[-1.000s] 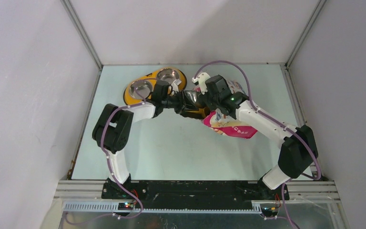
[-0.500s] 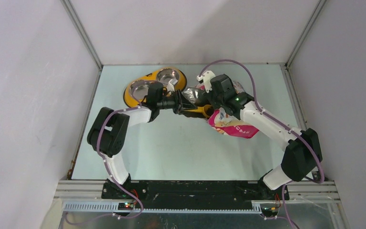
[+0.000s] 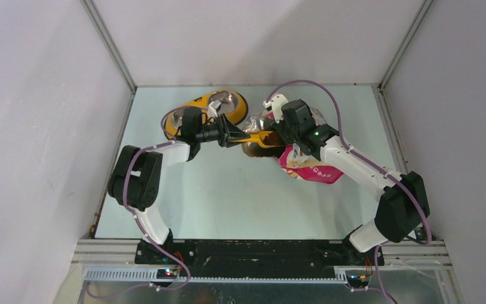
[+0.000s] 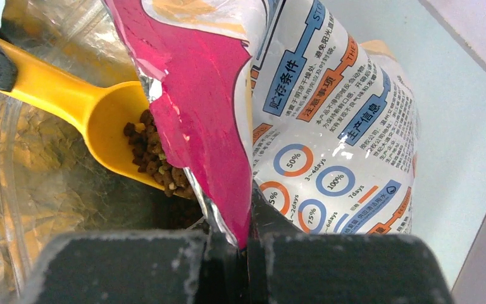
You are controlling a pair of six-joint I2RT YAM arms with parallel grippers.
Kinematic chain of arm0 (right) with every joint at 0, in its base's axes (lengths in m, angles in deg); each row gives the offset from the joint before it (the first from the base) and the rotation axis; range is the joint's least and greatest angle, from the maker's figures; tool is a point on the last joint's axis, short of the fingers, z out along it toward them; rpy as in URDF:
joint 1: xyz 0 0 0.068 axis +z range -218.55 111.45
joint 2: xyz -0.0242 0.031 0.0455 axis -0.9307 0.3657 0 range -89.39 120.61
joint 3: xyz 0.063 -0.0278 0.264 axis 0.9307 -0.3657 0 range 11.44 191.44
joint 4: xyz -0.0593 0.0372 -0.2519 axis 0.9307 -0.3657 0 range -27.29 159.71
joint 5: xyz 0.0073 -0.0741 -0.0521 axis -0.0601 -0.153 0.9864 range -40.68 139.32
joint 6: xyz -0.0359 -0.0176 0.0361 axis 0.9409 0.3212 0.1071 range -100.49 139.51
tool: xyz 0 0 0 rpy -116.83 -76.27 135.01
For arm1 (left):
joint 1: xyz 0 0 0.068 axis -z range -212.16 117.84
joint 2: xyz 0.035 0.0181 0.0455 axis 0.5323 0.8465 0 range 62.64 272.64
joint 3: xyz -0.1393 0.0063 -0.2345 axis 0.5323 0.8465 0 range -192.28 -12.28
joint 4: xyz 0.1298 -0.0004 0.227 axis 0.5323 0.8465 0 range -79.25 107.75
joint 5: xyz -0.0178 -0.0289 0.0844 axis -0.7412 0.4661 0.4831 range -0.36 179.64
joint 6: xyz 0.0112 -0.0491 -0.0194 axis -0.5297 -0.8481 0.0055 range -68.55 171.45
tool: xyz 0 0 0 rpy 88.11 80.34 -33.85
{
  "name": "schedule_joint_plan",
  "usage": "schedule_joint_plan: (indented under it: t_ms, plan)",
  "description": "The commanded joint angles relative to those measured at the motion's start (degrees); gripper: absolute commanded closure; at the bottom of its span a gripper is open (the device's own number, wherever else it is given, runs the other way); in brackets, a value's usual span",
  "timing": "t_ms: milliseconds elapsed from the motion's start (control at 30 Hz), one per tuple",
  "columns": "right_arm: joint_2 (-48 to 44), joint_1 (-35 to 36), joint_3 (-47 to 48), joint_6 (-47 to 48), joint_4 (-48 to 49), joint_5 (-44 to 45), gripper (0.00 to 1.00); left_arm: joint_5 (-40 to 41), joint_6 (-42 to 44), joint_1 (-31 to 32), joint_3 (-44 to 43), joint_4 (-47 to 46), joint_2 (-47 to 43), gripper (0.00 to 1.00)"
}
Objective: Serve the pet food
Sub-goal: Collect the pet food from the pet food bag.
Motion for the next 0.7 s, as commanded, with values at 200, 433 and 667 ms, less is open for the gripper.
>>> schedule_joint_plan:
  t_ms: [200,433,667]
  plan:
    - [-0.9,-1.6,-2.1,2.2,2.1,3.4,1.0,-6.0,-4.3,-3.4,1.6,-8.6,-4.5,1.0]
    - [-1.1,-1.7,-2.7,3.0,3.5,3.7,1.0,-8.5,-11.1,-5.6,6.4,-22.5,-3.6,1.0]
    - [-1.2,-2.0,-2.8,3.6,4.0,4.5,1.0,-10.1,-37.2,-5.7,9.1,-59.8,6.2,1.0]
